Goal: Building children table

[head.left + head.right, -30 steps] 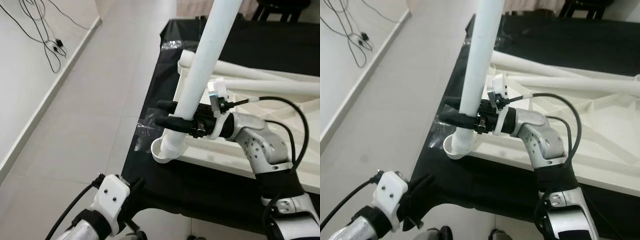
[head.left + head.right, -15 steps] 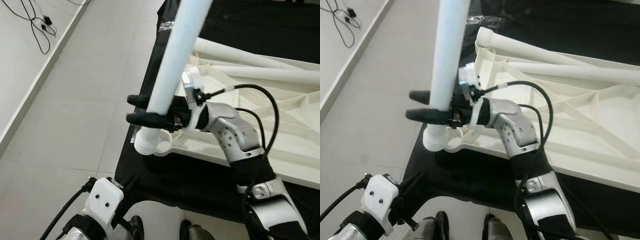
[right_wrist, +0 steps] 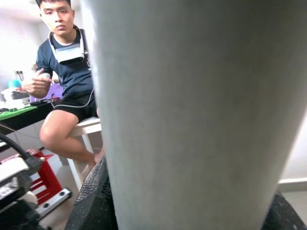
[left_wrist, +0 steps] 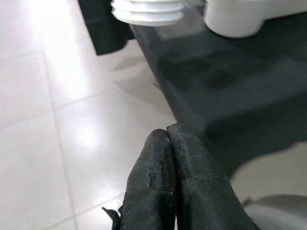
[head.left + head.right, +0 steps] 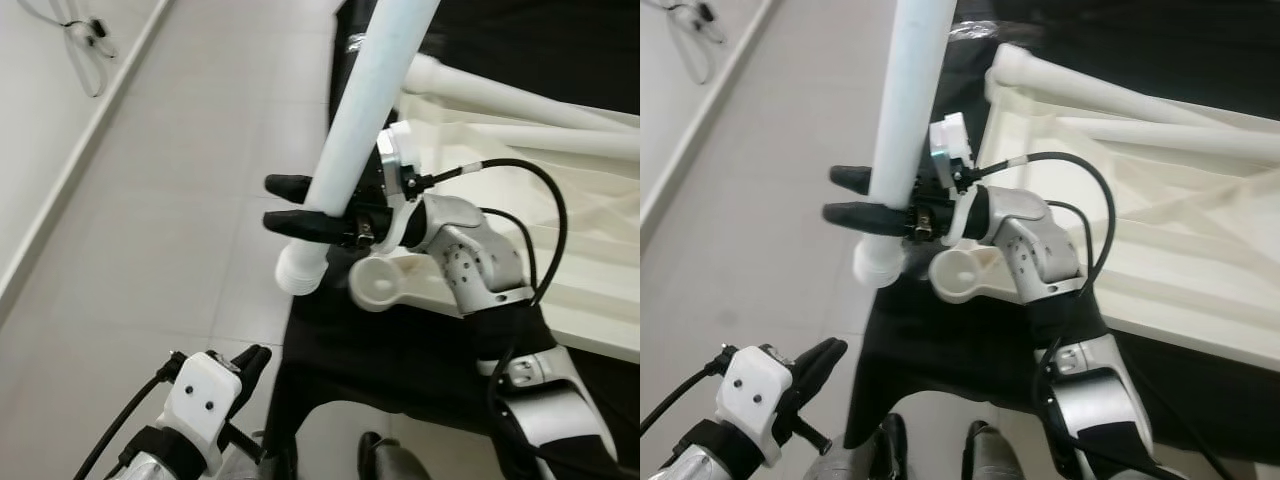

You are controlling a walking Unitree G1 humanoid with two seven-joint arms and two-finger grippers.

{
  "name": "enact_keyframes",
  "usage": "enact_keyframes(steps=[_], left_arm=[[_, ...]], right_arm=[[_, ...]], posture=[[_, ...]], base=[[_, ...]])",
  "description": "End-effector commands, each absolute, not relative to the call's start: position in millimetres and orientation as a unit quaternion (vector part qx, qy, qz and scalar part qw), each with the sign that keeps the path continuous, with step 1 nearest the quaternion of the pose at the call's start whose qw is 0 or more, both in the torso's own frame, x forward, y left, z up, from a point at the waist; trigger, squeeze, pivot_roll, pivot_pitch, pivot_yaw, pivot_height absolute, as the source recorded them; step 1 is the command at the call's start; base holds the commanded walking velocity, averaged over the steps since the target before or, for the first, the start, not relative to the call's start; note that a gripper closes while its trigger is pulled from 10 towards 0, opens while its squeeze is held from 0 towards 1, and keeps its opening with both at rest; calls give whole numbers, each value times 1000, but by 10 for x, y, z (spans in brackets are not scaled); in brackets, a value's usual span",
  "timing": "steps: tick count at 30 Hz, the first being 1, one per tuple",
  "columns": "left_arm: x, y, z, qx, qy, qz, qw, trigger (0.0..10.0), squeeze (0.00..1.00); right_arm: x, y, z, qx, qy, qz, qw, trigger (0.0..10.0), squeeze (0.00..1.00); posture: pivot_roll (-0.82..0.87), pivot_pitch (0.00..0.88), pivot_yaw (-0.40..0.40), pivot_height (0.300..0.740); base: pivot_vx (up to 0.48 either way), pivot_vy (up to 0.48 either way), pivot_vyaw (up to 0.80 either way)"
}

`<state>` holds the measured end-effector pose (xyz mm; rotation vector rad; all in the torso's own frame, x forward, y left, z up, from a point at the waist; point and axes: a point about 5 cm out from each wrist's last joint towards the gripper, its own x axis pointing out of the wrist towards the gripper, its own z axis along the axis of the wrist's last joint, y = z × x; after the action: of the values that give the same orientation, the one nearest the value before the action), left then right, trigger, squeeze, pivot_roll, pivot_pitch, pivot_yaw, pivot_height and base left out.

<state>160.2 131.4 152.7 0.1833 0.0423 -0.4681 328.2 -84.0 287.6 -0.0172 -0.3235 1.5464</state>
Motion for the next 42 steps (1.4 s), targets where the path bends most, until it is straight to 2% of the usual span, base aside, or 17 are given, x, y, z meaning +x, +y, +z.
enact_keyframes(steps=[1, 8, 16, 19, 22, 29, 37, 42], left_arm=[[1582, 1296, 1466, 81, 34, -245, 965, 10000, 0], [1609, 1272, 1463, 72, 31, -266, 961, 10000, 0], [1617, 1266, 1467, 64, 27, -275, 959, 10000, 0], [1613, 1263, 1468, 64, 26, -278, 958, 10000, 0], [1606, 1258, 1472, 65, 25, -281, 957, 10000, 0], [1596, 1257, 1481, 67, 24, -285, 956, 10000, 0], [1587, 1271, 1494, 94, 22, -286, 953, 10000, 0], [1606, 1270, 1485, 97, 28, -285, 953, 10000, 0]], right_arm=[[3289, -902, 2926, -14, -162, 690, 705, 10000, 0], [3325, -1099, 3114, 33, -196, 677, 709, 10000, 0], [3279, -1311, 3018, -1, -161, 702, 694, 10000, 0], [3277, -1359, 2901, -33, -131, 701, 700, 10000, 0], [3321, -1471, 2815, -60, -105, 686, 718, 10000, 0], [3366, -1617, 2855, -66, -101, 667, 735, 10000, 0], [3323, -1709, 2958, -23, -118, 683, 721, 10000, 0], [3292, -1727, 3061, -8, -137, 690, 711, 10000, 0]], posture=[[42, 331, -8, 740], [38, 329, -5, 740], [40, 337, -5, 740], [40, 337, -5, 740], [43, 348, -3, 740], [42, 357, -2, 740], [44, 362, 1, 740], [42, 363, 4, 740]], base=[[0, 0, 0], [0, 0, 0], [0, 0, 0], [0, 0, 0], [0, 0, 0], [0, 0, 0], [0, 0, 0], [61, -419, 0]])
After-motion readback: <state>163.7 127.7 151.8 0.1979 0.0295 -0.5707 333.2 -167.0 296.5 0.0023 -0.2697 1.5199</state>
